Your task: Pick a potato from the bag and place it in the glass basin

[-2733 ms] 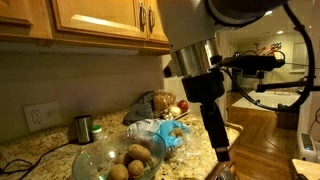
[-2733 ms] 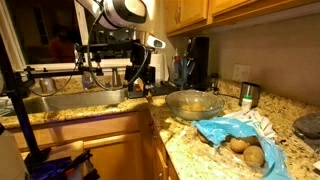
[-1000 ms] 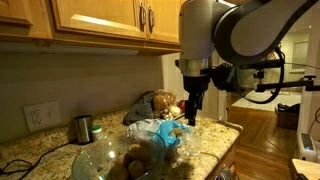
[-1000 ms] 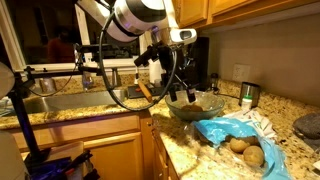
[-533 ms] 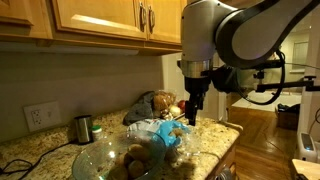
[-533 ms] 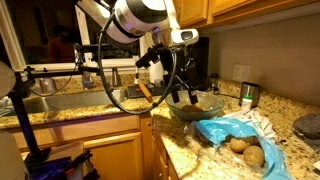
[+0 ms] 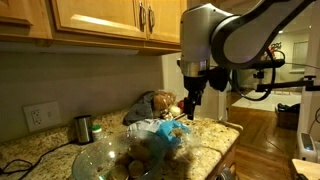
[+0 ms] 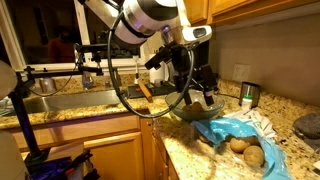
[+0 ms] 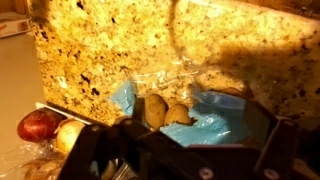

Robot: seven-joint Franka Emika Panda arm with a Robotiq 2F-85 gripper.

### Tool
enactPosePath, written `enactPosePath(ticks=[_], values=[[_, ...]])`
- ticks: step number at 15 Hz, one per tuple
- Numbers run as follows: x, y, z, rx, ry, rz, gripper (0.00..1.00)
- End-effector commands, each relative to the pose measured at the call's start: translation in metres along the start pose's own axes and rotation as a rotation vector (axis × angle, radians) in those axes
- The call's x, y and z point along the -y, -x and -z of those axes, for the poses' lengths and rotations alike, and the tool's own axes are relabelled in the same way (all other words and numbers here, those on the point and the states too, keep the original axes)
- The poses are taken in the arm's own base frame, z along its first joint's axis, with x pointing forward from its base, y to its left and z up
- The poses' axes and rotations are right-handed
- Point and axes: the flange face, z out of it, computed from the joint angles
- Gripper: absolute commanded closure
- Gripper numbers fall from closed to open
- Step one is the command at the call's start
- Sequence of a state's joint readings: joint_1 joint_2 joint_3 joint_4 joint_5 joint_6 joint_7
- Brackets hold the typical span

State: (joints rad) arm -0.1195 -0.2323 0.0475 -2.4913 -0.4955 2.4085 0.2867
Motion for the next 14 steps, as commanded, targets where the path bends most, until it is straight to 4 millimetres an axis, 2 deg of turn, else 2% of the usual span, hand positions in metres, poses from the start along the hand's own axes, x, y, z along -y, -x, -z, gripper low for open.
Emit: enactPosePath(ticks=[1, 8, 14], values=[[-0.027, -0.009, -0.015, -0.041, 0.032, -0.033, 0.0], [-0.075, -0.013, -0.053, -0.059, -0.03, -0.097, 0.0], [-0.104, -0.023, -0.064, -0.069, -0.121, -0.119, 0.0]])
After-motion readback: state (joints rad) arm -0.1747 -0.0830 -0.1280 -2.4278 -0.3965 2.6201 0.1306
